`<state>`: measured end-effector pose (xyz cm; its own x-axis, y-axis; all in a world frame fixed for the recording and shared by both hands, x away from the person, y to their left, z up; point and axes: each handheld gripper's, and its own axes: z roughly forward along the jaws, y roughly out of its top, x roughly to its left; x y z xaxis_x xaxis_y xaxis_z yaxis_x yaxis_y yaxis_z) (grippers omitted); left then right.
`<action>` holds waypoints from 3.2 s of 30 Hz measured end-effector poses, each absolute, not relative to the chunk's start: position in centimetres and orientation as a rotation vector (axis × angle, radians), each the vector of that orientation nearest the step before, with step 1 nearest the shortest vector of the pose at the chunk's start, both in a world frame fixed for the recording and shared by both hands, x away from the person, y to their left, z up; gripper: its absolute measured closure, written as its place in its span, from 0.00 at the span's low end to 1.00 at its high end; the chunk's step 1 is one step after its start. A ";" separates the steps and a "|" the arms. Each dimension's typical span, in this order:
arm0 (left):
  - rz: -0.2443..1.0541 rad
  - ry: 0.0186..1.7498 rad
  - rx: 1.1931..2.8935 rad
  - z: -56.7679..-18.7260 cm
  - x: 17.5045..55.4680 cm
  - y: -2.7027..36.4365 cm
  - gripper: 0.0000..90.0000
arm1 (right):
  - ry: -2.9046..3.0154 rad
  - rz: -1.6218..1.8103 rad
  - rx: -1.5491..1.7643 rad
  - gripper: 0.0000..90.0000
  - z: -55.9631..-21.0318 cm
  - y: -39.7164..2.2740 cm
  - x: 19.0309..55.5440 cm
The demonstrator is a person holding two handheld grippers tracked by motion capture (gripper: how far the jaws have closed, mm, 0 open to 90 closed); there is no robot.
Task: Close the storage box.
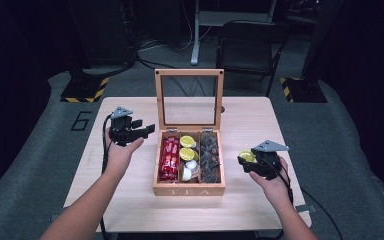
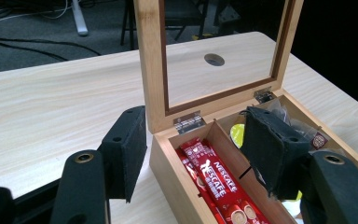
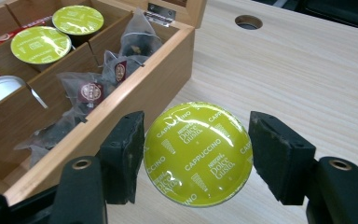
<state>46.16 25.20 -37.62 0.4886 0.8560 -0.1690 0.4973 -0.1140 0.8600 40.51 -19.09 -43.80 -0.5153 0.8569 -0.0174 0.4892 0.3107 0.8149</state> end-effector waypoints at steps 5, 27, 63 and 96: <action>0.464 1.150 1.767 -37.6 46.2 25.3 0.44 | 2.116 1.081 1.215 0.41 -44.2 -19.6 40.5; 0.466 1.153 1.765 -37.8 46.1 25.3 0.44 | 2.097 1.015 1.261 0.41 -46.4 -20.8 40.3; 0.461 1.149 1.784 -38.1 46.0 25.4 0.44 | 2.028 0.974 1.408 0.41 -49.3 -23.3 40.3; 0.451 1.156 1.786 -38.4 45.9 25.3 0.44 | 2.041 0.939 1.413 0.39 -50.0 -23.4 40.4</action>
